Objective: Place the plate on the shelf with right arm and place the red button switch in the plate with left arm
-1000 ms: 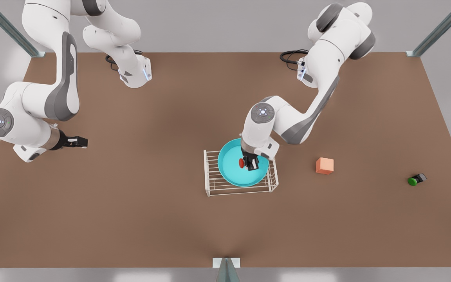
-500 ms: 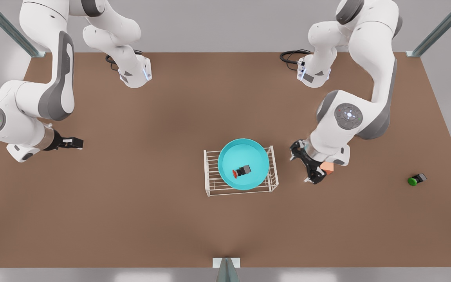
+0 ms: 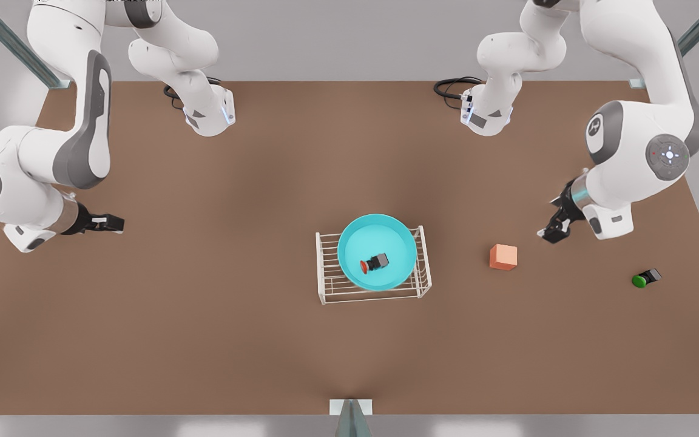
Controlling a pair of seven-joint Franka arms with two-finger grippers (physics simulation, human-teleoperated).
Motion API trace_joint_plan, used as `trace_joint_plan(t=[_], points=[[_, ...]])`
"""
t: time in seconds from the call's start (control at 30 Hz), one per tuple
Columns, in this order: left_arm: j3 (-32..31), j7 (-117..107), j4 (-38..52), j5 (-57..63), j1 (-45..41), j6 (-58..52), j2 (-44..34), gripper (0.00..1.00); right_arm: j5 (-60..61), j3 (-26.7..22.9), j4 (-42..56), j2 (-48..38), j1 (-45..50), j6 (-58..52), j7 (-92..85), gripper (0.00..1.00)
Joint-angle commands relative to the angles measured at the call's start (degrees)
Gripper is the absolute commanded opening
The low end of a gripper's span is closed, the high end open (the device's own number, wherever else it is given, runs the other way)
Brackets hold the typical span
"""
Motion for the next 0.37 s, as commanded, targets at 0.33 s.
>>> trace_joint_plan(t=[0.33], points=[[-0.20, 61.51, 0.18, -0.52, -1.33, -1.91, -0.11, 1.00, -0.37, 0.19, 1.77, 2.24, 1.21, -0.74, 0.01, 1.00]])
